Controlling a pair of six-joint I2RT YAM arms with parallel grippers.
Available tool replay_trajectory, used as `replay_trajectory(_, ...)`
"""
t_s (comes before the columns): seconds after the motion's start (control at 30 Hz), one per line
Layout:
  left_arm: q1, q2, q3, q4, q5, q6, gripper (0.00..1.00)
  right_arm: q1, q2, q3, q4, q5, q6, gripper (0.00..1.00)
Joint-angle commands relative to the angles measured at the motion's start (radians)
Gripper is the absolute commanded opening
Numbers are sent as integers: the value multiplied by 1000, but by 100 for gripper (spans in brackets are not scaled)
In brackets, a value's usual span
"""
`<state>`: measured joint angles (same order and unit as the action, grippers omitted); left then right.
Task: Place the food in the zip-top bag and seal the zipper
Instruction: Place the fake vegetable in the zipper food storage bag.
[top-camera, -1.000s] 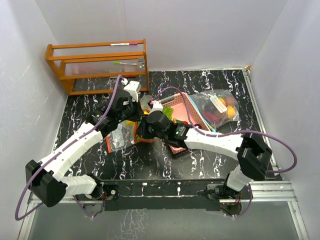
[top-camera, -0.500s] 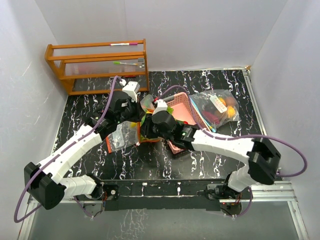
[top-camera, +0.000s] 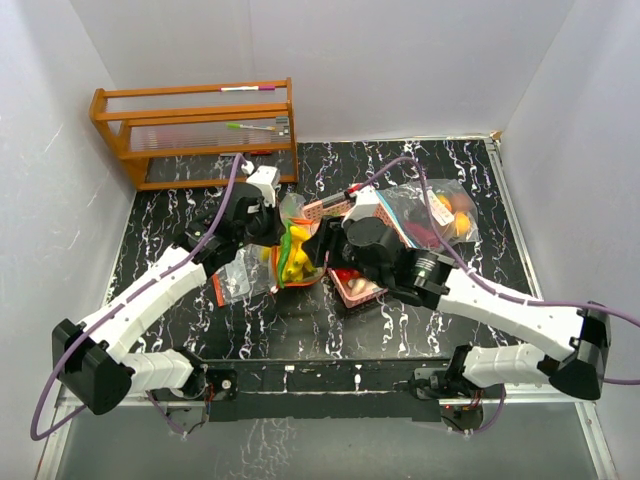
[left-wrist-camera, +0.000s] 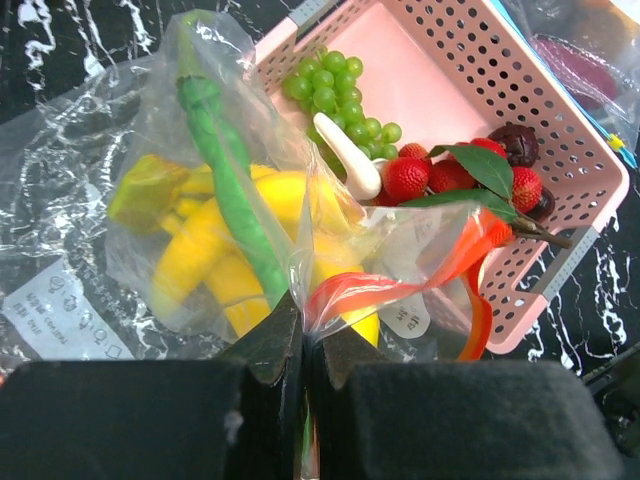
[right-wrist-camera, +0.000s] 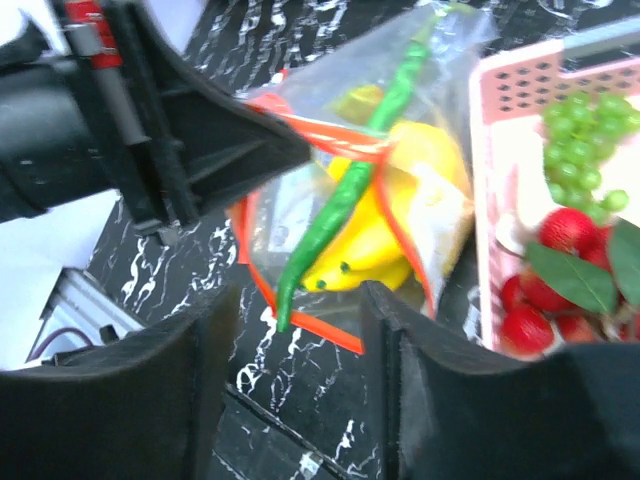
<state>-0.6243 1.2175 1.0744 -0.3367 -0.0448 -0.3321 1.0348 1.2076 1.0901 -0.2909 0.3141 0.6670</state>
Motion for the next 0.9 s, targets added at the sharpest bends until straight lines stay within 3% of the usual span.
replay_trajectory(0.0, -3, -23, 90, -53, -66, 28, 0, -18, -78, 13, -151, 149, -35, 59)
replay_trajectory(0.1, -3, -19, 134, -75, -114, 45, 0, -82, -66, 40, -263, 151, -31, 95)
replay_trajectory(0.13, -3, -13, 147, -83, -131, 51, 0, -110, -57, 48, -302, 147, -26, 100)
replay_trajectory(0.33, -2, -9, 194, -125, -251, 94, 0, -301, 31, 59, -378, 10, -53, 99)
replay_trajectory(0.53, -2, -8, 205, -152, -308, 119, 0, -325, 131, 76, -404, -50, -96, 99)
replay_trajectory(0.63, 0, -8, 200, -148, -311, 120, 0, -325, 168, 80, -413, -95, -107, 92)
replay_trajectory(0.73, 0, -4, 203, -144, -307, 120, 0, -325, 196, 74, -400, -132, -115, 79)
replay_trajectory(0.8, 1, -4, 203, -141, -304, 120, 0, -328, 215, 73, -402, -121, -112, 64)
replay_trajectory(0.87, 1, -4, 202, -139, -299, 119, 0, -332, 225, 72, -406, -103, -107, 38)
